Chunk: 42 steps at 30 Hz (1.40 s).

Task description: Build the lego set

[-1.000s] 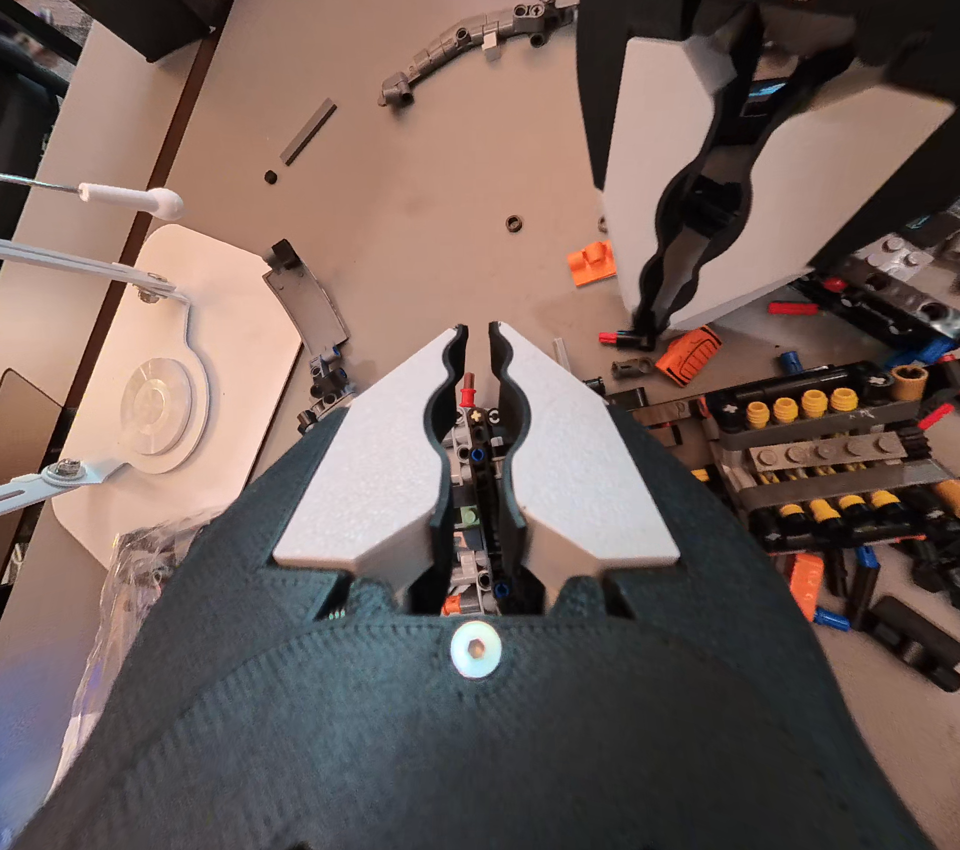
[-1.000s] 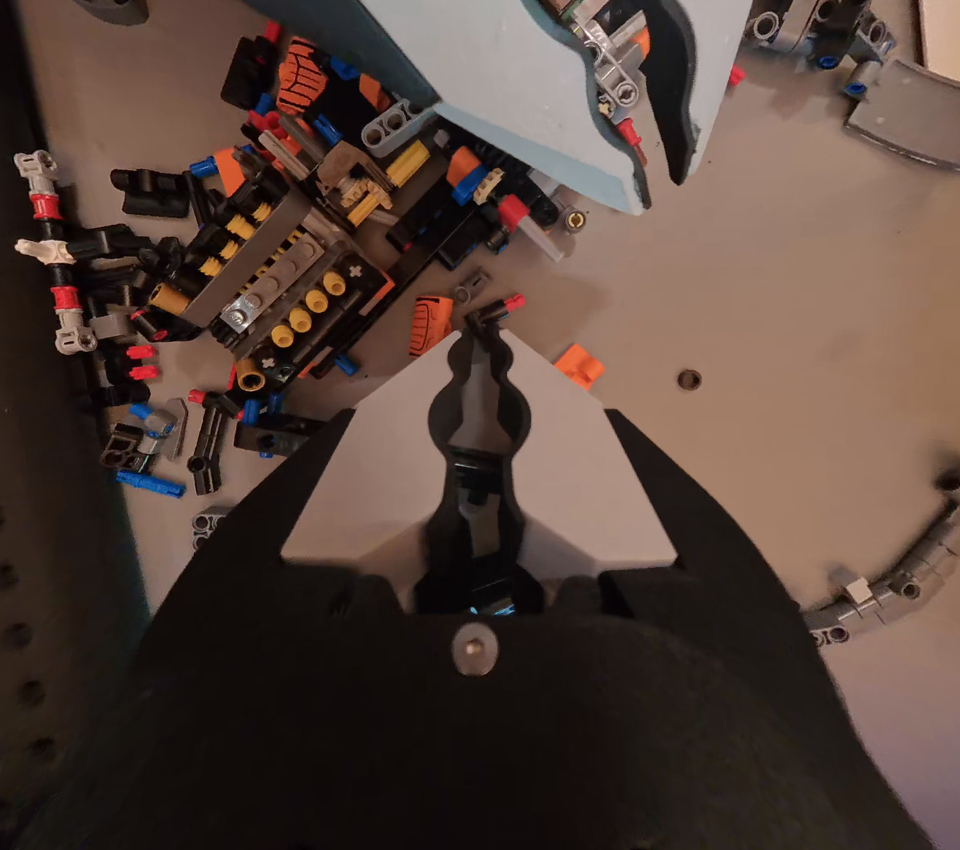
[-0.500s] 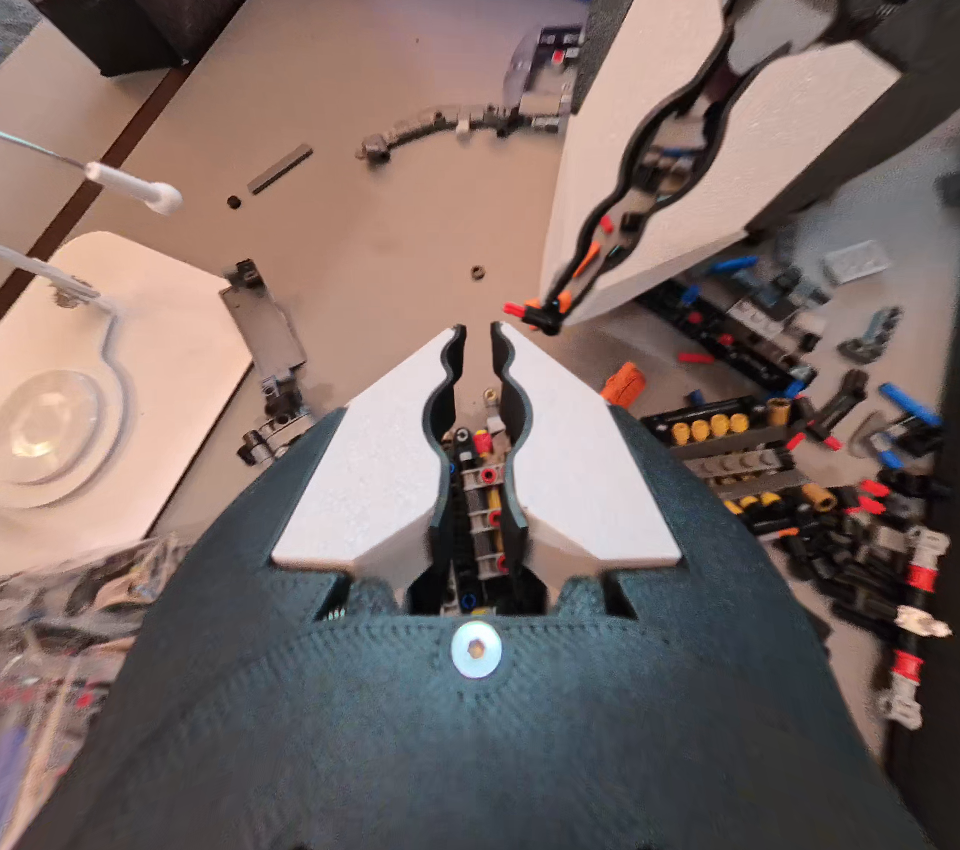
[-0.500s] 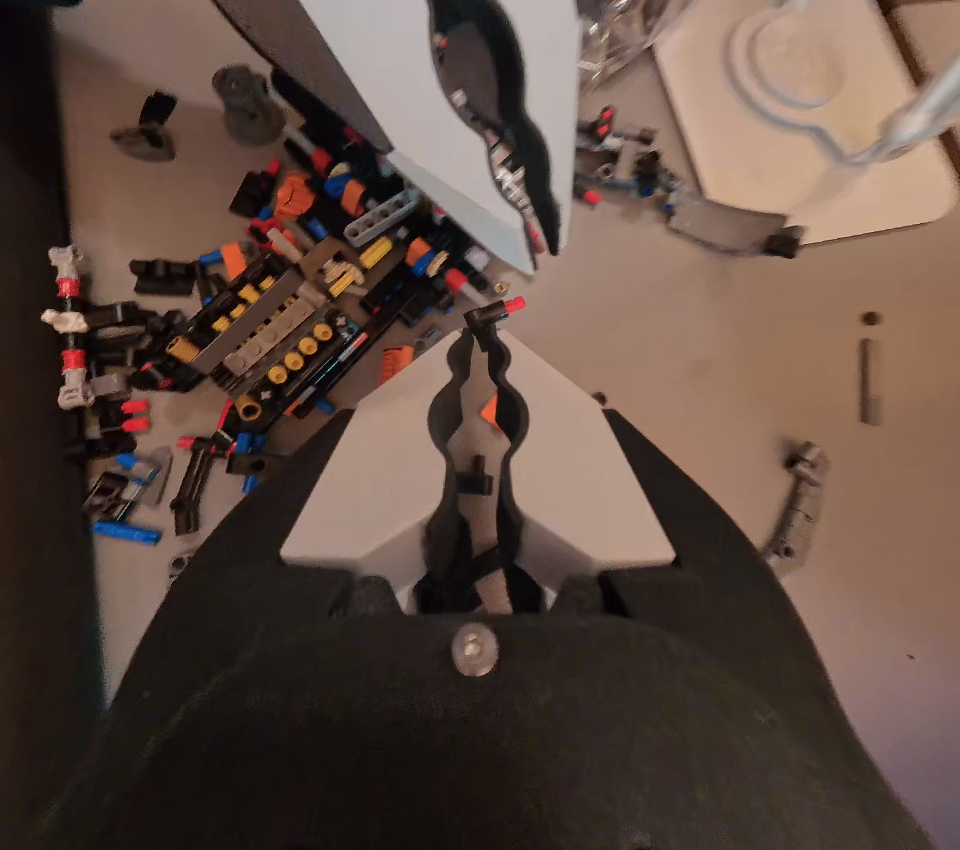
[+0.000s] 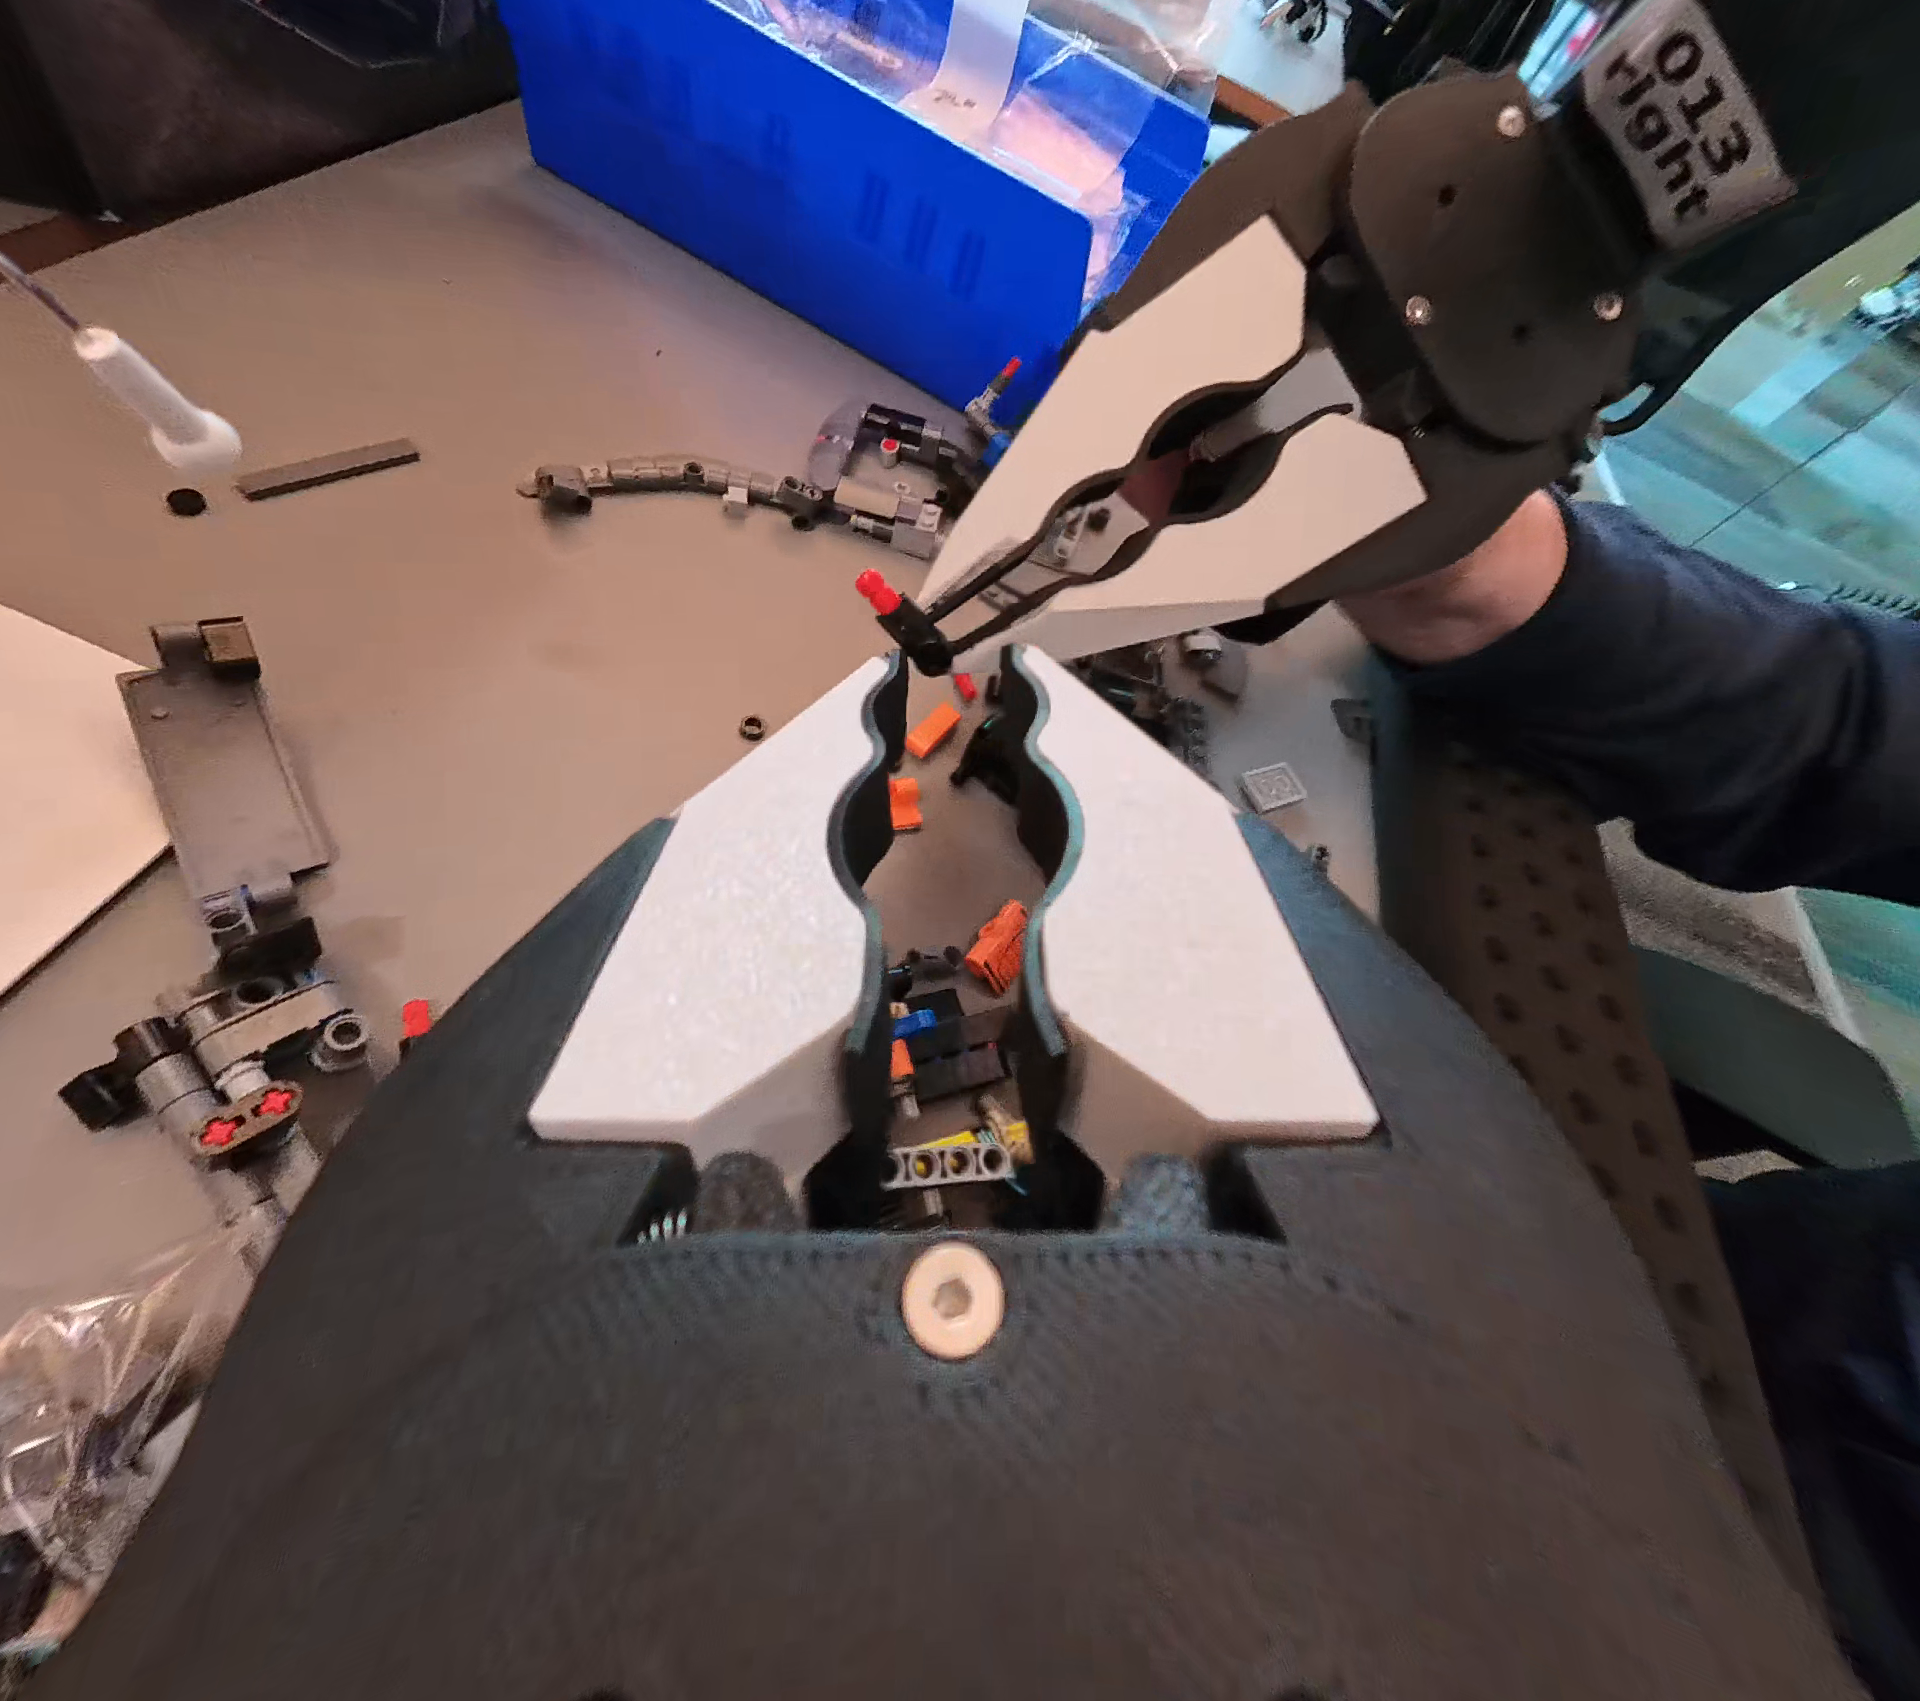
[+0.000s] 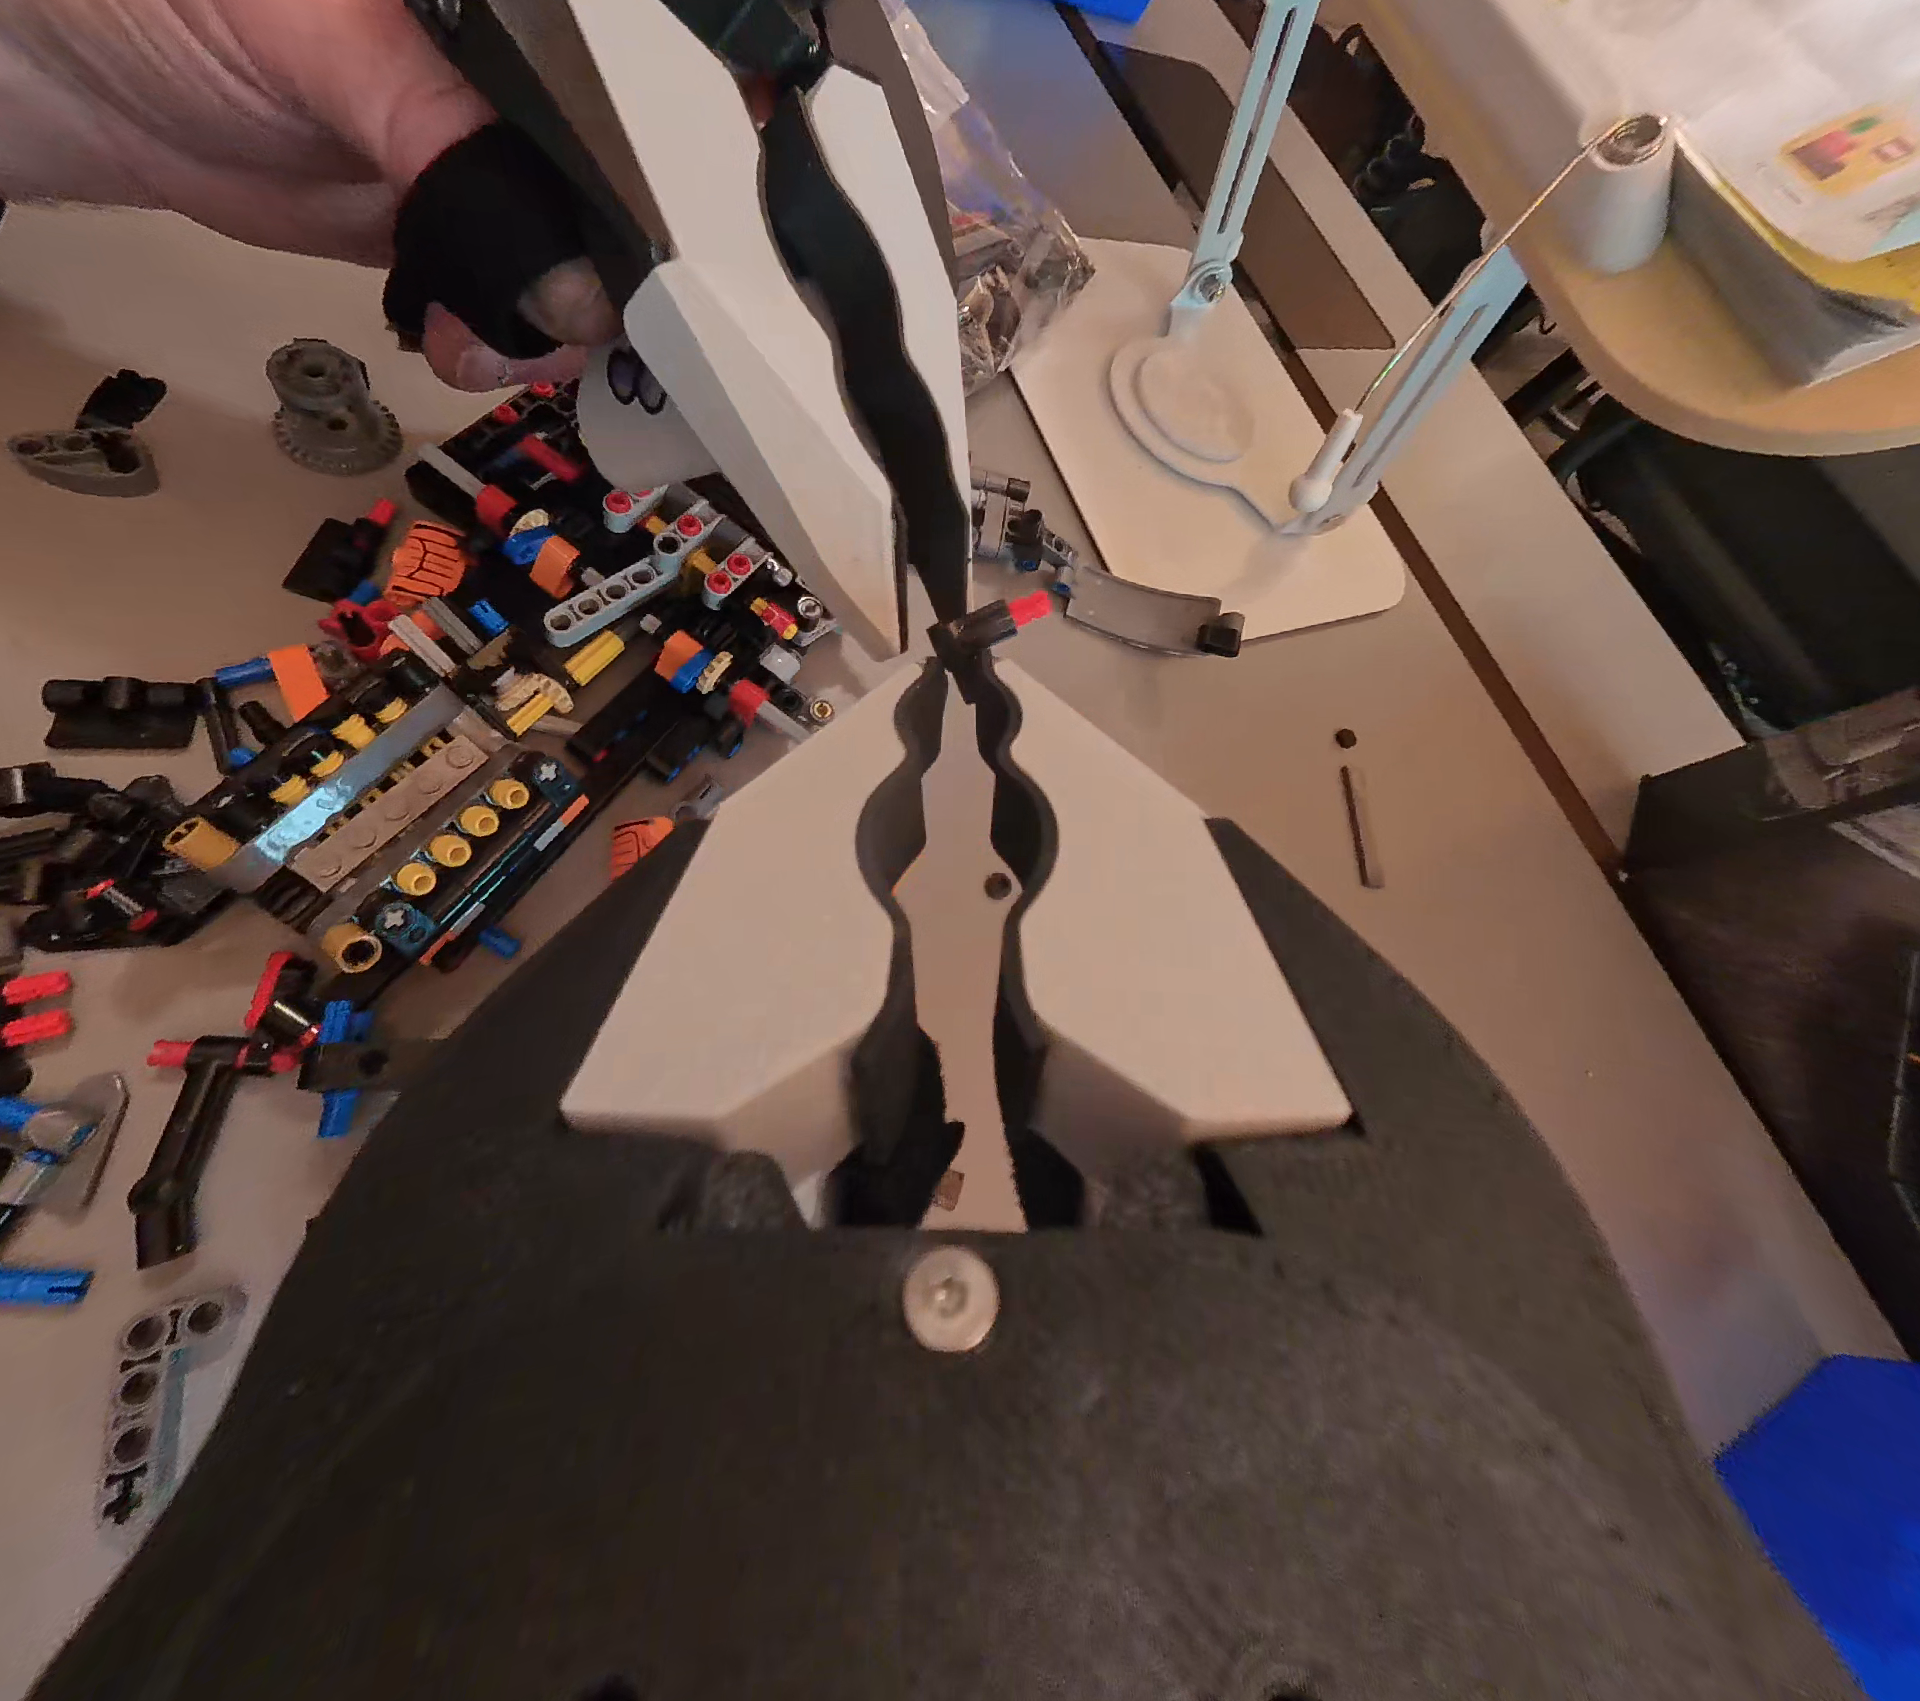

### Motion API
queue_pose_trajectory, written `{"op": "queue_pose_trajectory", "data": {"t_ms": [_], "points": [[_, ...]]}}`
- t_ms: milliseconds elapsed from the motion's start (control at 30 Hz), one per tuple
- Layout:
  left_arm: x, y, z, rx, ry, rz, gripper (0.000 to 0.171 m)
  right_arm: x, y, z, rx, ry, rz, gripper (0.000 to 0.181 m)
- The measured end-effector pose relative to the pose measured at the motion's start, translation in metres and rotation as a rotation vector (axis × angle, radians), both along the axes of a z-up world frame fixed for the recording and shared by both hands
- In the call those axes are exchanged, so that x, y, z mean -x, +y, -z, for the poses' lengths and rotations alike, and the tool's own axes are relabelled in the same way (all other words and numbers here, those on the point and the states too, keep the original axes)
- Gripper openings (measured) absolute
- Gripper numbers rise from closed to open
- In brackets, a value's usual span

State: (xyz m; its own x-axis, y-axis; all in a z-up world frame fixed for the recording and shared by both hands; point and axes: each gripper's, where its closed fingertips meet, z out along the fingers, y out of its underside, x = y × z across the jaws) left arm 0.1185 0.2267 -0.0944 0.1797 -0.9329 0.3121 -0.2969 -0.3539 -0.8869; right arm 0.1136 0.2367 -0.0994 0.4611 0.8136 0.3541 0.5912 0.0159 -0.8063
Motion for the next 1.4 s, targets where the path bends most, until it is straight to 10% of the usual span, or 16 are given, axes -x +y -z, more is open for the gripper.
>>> {"op": "queue_pose_trajectory", "data": {"t_ms": [600,1400], "points": [[0.002,0.000,-0.010,0.051,-0.096,0.017,0.004,0.007,-0.007,-0.010,-0.123,-0.015,-0.039,0.000],[-0.005,-0.010,-0.004,-0.411,0.154,0.008,0.005,0.002,-0.018,-0.026,0.134,0.290,-0.156,0.010]]}}
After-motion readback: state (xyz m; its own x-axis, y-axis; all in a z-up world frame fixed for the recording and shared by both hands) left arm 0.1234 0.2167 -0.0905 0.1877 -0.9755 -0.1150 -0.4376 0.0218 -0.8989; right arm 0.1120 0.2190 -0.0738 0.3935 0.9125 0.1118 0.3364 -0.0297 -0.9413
